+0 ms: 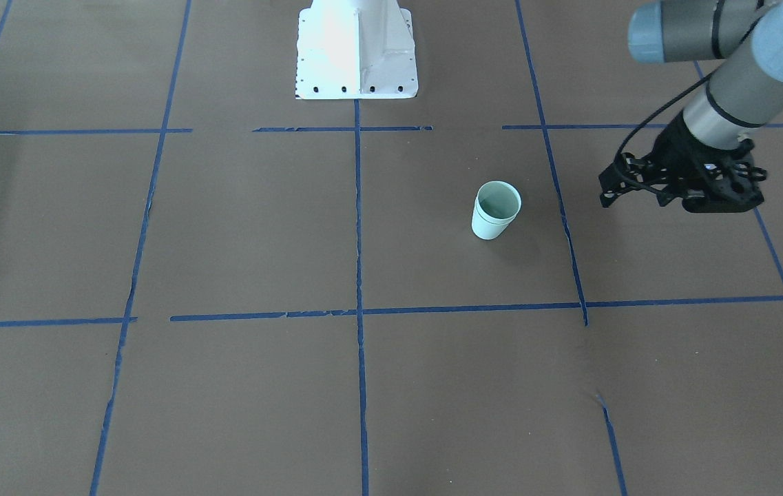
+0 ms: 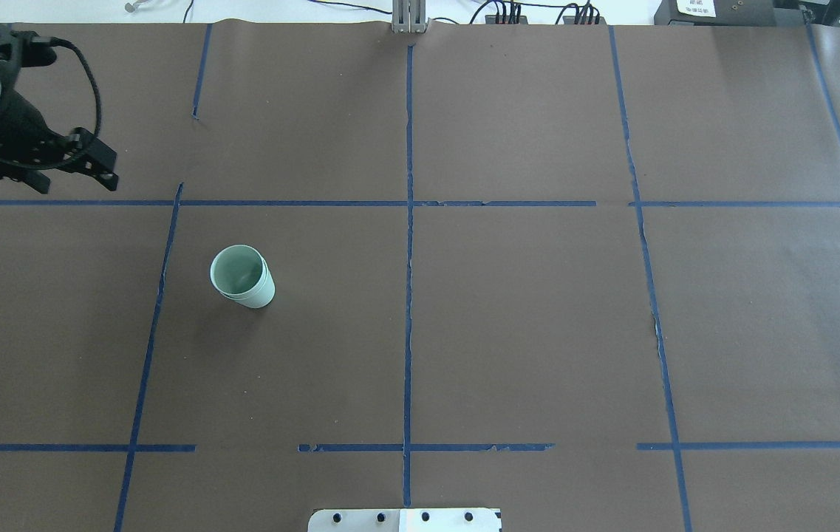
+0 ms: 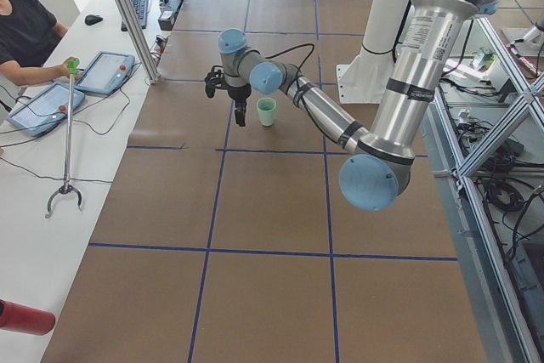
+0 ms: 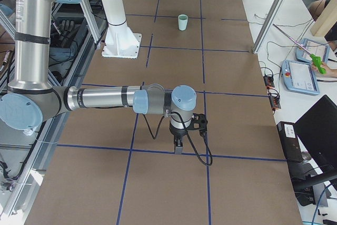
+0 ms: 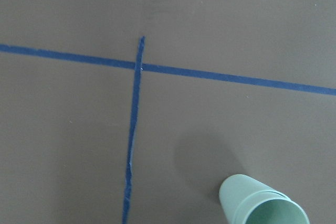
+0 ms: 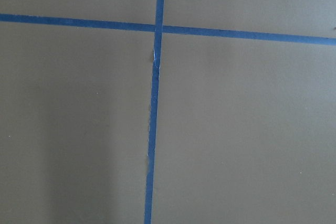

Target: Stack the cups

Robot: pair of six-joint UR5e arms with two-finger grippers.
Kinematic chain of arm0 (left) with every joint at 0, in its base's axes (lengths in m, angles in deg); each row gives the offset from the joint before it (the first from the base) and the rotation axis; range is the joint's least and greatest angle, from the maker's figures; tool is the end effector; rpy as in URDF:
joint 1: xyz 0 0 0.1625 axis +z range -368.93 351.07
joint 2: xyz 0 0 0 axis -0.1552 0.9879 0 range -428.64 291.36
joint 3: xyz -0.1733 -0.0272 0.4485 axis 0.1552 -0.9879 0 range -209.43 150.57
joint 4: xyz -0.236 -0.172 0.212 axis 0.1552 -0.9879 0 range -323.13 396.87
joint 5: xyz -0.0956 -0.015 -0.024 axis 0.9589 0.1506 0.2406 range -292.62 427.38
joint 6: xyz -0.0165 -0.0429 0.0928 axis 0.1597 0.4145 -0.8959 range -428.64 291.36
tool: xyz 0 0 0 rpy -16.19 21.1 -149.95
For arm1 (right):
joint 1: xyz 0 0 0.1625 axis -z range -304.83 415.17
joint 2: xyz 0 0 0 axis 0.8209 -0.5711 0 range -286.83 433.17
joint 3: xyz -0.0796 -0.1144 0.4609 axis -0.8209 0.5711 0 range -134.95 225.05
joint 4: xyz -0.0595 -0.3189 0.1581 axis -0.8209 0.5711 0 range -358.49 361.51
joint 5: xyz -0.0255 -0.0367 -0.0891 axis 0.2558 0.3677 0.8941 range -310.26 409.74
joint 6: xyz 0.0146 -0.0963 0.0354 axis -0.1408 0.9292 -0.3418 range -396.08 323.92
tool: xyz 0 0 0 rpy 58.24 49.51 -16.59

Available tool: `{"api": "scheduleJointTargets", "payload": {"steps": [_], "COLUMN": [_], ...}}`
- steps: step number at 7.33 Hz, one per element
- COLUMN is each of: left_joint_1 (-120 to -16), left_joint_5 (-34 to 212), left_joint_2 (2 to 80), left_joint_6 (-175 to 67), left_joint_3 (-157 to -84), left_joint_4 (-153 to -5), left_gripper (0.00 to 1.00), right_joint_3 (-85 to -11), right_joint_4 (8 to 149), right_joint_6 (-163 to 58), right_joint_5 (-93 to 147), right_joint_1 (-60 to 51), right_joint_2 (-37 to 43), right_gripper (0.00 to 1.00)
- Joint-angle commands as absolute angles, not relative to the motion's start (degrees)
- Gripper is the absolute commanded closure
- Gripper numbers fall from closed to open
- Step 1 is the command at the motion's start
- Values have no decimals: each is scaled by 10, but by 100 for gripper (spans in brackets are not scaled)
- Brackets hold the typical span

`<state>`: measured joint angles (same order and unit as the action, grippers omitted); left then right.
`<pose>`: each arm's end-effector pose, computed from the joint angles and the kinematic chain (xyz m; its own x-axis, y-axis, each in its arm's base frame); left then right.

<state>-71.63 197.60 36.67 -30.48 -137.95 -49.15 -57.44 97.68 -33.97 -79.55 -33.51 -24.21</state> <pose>0.1848 -0.5028 0.4593 0.6634 0.0237 -0.7479 0.0153 0.9989 0.0453 0.0592 -0.3718 0.6923 0.7726 -0.0429 0.6334 0.0515 0.9987 0.0048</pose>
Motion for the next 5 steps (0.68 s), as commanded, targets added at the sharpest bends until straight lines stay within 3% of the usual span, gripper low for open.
{"api": "scheduleJointTargets", "payload": {"steps": [1, 3, 5], "left_joint_1": [-831, -917, -997], "left_joint_5": [1980, 1978, 1976], "left_joint_2": [298, 236, 222], "left_joint_6": [-468, -669, -766], "left_joint_3": [-1356, -1311, -1248], "left_joint_4": [-494, -495, -495], "left_gripper": [0, 0, 0], "right_joint_3": [-574, -574, -574], "right_joint_4": [978, 977, 977], "right_joint_6": [-340, -340, -340], "right_joint_5": [-795, -795, -795], "right_joint_1": [-335, -335, -335], "right_joint_2": [-242, -242, -242], "right_gripper": [0, 0, 0]}}
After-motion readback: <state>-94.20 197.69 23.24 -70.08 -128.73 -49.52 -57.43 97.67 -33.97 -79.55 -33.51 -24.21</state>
